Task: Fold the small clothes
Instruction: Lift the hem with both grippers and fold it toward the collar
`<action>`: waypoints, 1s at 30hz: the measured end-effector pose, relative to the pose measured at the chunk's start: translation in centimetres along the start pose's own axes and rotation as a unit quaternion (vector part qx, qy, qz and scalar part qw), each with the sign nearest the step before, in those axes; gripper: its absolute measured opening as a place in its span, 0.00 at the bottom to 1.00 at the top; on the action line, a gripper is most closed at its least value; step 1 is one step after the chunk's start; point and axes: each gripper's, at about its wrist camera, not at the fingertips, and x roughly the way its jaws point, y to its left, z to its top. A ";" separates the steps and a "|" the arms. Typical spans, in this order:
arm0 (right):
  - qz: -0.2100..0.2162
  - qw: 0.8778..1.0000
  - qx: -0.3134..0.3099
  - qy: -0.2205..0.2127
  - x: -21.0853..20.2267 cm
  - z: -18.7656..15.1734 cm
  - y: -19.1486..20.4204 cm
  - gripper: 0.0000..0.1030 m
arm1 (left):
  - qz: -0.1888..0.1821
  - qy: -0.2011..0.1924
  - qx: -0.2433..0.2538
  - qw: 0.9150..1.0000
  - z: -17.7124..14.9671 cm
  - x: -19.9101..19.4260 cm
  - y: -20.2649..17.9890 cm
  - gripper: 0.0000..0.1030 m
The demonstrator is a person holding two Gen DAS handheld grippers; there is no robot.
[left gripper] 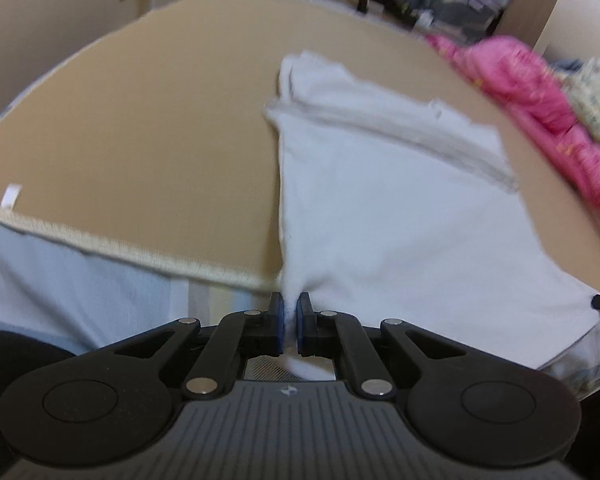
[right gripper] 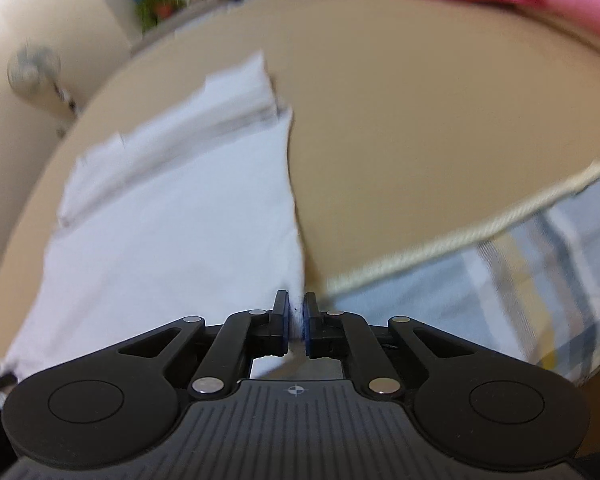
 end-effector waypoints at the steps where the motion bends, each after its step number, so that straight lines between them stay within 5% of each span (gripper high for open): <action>1: 0.011 1.000 0.009 -0.016 -1.0 0.3 0.0 0.06 | -0.011 -0.010 -0.007 1.000 0.3 -0.9 0.2 0.05; 7: 0.079 0.991 0.023 -0.103 -7.2 1.2 0.3 0.06 | -0.050 -0.070 -0.023 0.996 1.6 -5.6 1.2 0.05; 21: 0.174 0.968 0.039 -0.178 -20.2 -2.8 -0.5 0.05 | -0.125 -0.107 -0.021 0.986 0.5 -20.6 2.6 0.05; 26: 0.167 0.970 0.040 -0.175 -19.0 -0.8 -0.6 0.05 | -0.117 -0.113 -0.043 0.986 4.6 -16.6 4.0 0.05; 30: 0.145 0.979 0.050 -0.136 -11.1 4.4 -0.3 0.05 | -0.089 -0.085 -0.030 0.992 11.2 -7.3 3.6 0.05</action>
